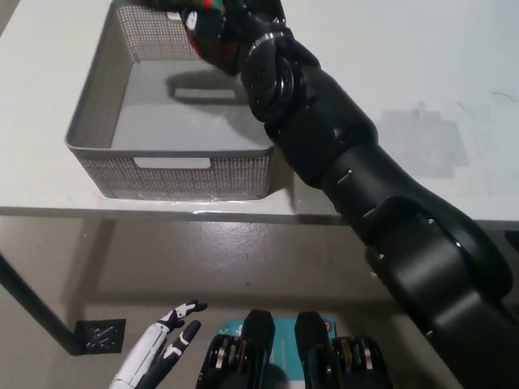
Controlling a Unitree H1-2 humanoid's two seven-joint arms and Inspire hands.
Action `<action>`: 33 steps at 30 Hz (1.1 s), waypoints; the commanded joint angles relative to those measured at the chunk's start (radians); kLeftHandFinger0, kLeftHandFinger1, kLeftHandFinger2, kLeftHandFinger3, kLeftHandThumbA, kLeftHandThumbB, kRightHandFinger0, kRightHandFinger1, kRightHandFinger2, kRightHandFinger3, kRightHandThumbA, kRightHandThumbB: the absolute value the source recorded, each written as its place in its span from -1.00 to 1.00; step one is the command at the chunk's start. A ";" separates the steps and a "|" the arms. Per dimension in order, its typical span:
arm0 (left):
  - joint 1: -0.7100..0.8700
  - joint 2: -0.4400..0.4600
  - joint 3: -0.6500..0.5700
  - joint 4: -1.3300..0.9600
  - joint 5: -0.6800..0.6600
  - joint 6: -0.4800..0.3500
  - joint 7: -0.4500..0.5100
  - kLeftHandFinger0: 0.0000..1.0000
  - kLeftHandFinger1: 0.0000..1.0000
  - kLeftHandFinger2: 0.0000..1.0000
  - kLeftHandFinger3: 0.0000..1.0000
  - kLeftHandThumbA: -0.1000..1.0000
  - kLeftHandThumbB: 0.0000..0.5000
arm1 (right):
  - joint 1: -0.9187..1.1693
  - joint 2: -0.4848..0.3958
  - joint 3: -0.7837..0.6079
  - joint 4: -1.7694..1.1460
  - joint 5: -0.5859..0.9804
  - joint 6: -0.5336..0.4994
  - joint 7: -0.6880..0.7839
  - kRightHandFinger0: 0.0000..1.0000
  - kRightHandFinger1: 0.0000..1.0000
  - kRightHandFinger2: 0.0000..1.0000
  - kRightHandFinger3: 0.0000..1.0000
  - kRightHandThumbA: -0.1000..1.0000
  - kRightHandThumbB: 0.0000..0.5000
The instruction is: Use the right hand to pick up a bag of coffee beans on the right hand side and place it into a container on the left hand side
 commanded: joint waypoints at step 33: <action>0.003 0.021 -0.007 -0.015 -0.002 0.003 -0.041 1.00 1.00 1.00 1.00 1.00 0.61 | 0.377 -0.543 -0.317 -1.230 0.328 0.155 0.452 1.00 1.00 1.00 1.00 1.00 0.40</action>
